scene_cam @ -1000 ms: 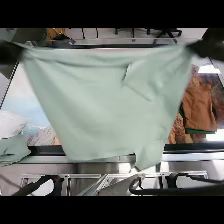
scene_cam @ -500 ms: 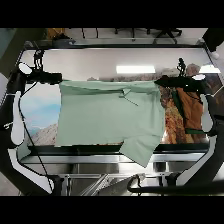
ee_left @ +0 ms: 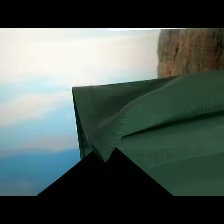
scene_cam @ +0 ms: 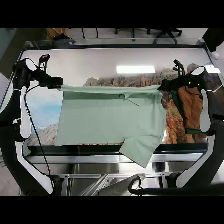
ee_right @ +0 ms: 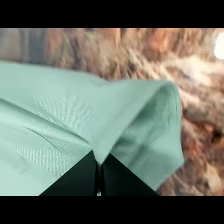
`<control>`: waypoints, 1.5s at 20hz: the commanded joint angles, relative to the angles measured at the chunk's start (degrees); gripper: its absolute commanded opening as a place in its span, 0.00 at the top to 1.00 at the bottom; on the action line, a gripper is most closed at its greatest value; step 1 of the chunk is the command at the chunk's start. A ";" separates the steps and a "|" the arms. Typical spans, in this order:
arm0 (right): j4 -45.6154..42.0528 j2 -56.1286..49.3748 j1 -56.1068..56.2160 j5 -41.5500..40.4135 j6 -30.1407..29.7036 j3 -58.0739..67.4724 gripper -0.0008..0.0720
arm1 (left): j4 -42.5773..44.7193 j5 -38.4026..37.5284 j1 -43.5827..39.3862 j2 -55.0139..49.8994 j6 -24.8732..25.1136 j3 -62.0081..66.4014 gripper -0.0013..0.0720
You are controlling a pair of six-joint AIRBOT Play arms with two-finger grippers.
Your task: Fold the shirts.
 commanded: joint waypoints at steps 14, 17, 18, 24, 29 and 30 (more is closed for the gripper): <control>-12.37 6.82 6.23 0.98 7.48 -1.95 0.57 | 6.27 -7.58 -3.76 0.20 -2.29 -3.96 0.07; -14.01 12.52 4.07 7.32 11.87 -2.27 0.46 | 6.10 -13.75 -1.18 2.80 -5.29 -5.31 0.07; -14.05 14.64 3.04 9.29 12.85 -3.78 0.46 | 6.12 -14.25 -0.24 5.16 -5.25 -9.05 0.07; -13.60 33.07 -2.21 8.59 16.24 -31.80 0.49 | 0.48 -9.46 7.45 20.90 -1.22 -41.46 0.07; -12.72 47.50 -7.34 6.01 20.81 -52.22 0.49 | -13.14 -2.34 12.59 23.47 4.13 -55.89 0.07; -12.74 49.77 -7.80 5.99 21.33 -55.80 0.48 | -14.03 -1.07 12.57 23.50 4.79 -57.86 0.07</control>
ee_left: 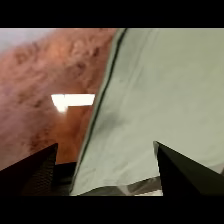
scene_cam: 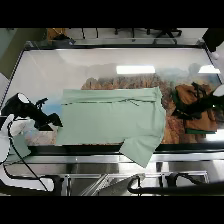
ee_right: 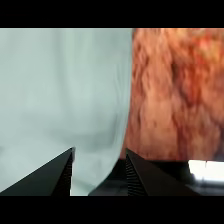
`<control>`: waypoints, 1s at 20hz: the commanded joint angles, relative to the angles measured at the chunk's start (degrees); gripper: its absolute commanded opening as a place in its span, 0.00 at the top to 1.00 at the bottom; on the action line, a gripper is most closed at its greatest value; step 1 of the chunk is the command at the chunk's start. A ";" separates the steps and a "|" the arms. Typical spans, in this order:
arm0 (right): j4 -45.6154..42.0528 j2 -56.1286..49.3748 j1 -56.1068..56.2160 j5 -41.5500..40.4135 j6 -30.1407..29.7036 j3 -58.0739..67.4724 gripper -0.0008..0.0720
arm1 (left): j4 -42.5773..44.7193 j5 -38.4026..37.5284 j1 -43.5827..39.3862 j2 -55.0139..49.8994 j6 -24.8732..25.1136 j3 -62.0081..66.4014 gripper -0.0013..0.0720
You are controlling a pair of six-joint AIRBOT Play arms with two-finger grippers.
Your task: Fold the shirts.
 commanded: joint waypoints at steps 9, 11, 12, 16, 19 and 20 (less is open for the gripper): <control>17.14 13.35 -2.27 -6.82 -3.37 -37.42 0.30 | -6.69 7.52 0.81 1.33 4.22 -8.57 0.92; 19.56 12.22 -2.27 -10.43 -5.64 -41.51 0.30 | -7.74 7.52 0.81 1.33 4.20 -7.06 0.93; 20.85 11.30 -2.27 -11.50 -6.91 -42.38 0.30 | -7.78 7.43 0.81 1.33 4.20 -6.49 0.93; 32.20 5.95 -2.27 -14.91 -16.46 -42.51 0.55 | -7.78 6.64 0.81 1.33 4.20 -4.94 0.97; 44.89 2.32 -2.29 -11.82 -25.33 -42.18 0.91 | -7.78 5.16 0.81 1.36 4.17 -2.73 0.97; 46.62 2.12 -2.29 -10.43 -26.60 -41.07 0.96 | -7.76 3.98 0.81 1.36 4.20 -1.64 0.97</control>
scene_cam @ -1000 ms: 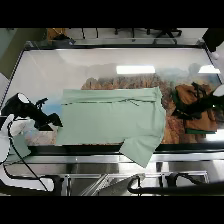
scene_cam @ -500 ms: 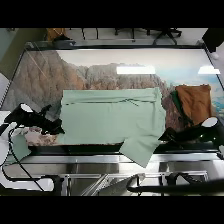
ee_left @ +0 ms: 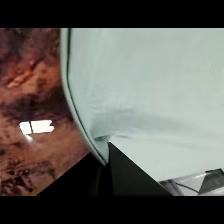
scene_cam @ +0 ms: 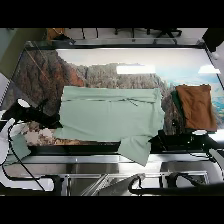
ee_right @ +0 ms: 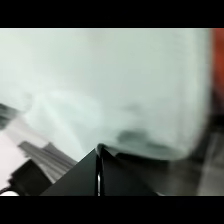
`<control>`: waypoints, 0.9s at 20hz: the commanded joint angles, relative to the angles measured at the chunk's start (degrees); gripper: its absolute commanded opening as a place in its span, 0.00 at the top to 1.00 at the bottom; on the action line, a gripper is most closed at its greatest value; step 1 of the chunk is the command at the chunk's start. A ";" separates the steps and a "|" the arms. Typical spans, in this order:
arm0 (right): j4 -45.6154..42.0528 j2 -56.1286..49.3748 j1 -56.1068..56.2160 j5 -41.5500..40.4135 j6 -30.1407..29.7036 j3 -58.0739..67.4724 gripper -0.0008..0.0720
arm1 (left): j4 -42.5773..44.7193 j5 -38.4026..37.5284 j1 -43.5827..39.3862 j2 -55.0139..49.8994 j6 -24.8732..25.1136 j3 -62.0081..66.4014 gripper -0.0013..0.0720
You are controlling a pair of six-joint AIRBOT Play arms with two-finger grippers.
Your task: Fold the shirts.
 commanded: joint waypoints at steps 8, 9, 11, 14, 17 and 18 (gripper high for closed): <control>8.41 -1.86 -0.02 3.37 -3.61 27.06 0.96 | -0.59 -9.77 -1.57 0.02 -0.72 13.94 0.97; 8.39 -3.78 -0.02 3.13 -3.63 30.82 0.96 | -0.59 -8.76 -2.23 -0.02 -0.79 15.89 0.97; 7.93 -8.07 0.15 2.49 -3.63 37.13 0.96 | -0.59 -6.88 -3.78 -1.40 -2.36 21.20 0.97; 5.70 -15.98 2.29 -0.61 -3.87 45.22 0.96 | -0.39 -6.71 -6.08 -7.15 -4.35 30.56 0.97; 2.19 -24.30 5.29 -5.25 -5.14 51.43 0.96 | -0.28 -6.43 -7.78 -14.38 -5.73 38.51 0.97; 0.72 -26.71 5.99 -6.82 -5.11 53.02 0.96 | -0.15 -6.43 -8.17 -17.07 -6.14 41.09 0.97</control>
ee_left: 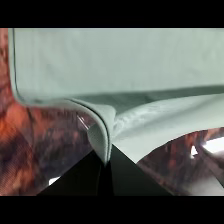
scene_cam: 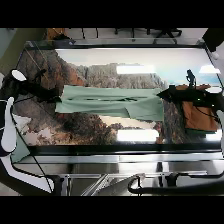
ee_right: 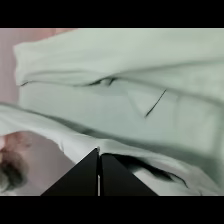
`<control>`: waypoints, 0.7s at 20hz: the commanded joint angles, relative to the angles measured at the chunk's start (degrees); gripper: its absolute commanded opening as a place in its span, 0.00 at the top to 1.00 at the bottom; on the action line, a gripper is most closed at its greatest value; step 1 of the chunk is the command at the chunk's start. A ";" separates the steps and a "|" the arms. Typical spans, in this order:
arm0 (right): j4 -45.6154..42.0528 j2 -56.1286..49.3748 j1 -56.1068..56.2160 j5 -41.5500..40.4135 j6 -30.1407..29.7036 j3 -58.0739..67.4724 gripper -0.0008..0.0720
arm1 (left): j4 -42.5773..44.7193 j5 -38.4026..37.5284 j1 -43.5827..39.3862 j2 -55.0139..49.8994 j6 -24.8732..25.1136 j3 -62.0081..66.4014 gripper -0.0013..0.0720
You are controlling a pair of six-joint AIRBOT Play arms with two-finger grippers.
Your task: Fold the shirts.
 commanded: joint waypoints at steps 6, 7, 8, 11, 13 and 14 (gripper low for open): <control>-12.02 -17.00 3.19 -10.64 -0.48 12.83 0.96 | 2.19 0.26 -1.95 -19.02 -4.79 19.85 0.97; -13.40 -17.99 3.19 -11.39 -0.48 13.70 0.96 | 3.23 0.13 -2.27 -20.61 -4.85 21.64 0.97; -15.43 -18.56 3.19 -12.26 -0.09 14.45 0.96 | 4.68 0.17 -2.36 -21.53 -5.46 22.53 0.97; -17.62 -19.15 3.17 -13.31 0.55 16.09 0.96 | 6.10 1.55 -2.36 -22.40 -6.25 22.56 0.97; -17.57 -19.23 3.19 -13.42 0.22 16.52 0.96 | 6.12 3.26 -2.36 -22.40 -6.25 22.45 0.97; -17.59 -19.23 3.19 -13.40 -0.15 16.52 0.96 | 6.03 3.87 -2.36 -22.40 -6.25 22.45 0.97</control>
